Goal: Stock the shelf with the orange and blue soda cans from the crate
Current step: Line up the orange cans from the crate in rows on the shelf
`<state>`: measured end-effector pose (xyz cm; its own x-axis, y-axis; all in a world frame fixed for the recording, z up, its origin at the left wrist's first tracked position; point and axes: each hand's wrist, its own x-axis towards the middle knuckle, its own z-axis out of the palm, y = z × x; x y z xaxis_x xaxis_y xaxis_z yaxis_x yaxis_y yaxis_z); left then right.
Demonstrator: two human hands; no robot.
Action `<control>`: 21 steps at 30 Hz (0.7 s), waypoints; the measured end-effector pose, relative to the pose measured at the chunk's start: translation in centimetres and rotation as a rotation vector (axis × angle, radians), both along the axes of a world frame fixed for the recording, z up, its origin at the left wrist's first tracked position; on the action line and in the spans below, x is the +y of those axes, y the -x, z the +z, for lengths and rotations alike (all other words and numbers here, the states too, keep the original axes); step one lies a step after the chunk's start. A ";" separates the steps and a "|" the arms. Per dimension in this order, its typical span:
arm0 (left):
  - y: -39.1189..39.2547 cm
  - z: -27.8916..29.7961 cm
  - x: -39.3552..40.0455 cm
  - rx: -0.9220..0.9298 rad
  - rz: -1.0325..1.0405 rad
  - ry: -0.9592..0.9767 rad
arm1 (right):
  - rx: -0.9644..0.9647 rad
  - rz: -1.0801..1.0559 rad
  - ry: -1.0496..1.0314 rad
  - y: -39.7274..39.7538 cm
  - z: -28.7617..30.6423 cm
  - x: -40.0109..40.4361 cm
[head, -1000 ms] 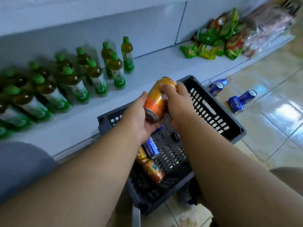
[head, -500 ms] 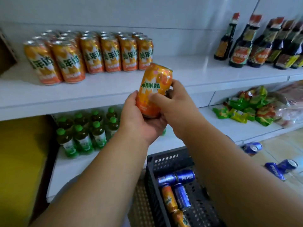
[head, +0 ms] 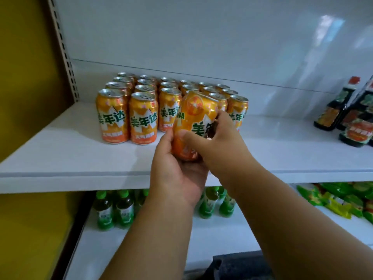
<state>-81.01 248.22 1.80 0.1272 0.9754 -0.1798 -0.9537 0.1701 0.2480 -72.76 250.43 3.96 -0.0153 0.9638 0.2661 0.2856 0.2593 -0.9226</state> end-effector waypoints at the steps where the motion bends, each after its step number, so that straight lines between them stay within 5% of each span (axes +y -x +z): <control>1: 0.3 0.0 0.4 -0.006 0.017 0.013 | -0.025 0.030 0.009 0.3 0.1 0.7; 21: 3.0 -0.5 3.9 0.092 0.346 0.266 | -0.187 -0.144 -0.048 5.1 -2.7 8.2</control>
<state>-84.01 252.11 1.25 -0.2267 0.8759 -0.4258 -0.9418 -0.0858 0.3250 -77.81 258.66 1.30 0.0683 0.9458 0.3175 0.4879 0.2459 -0.8376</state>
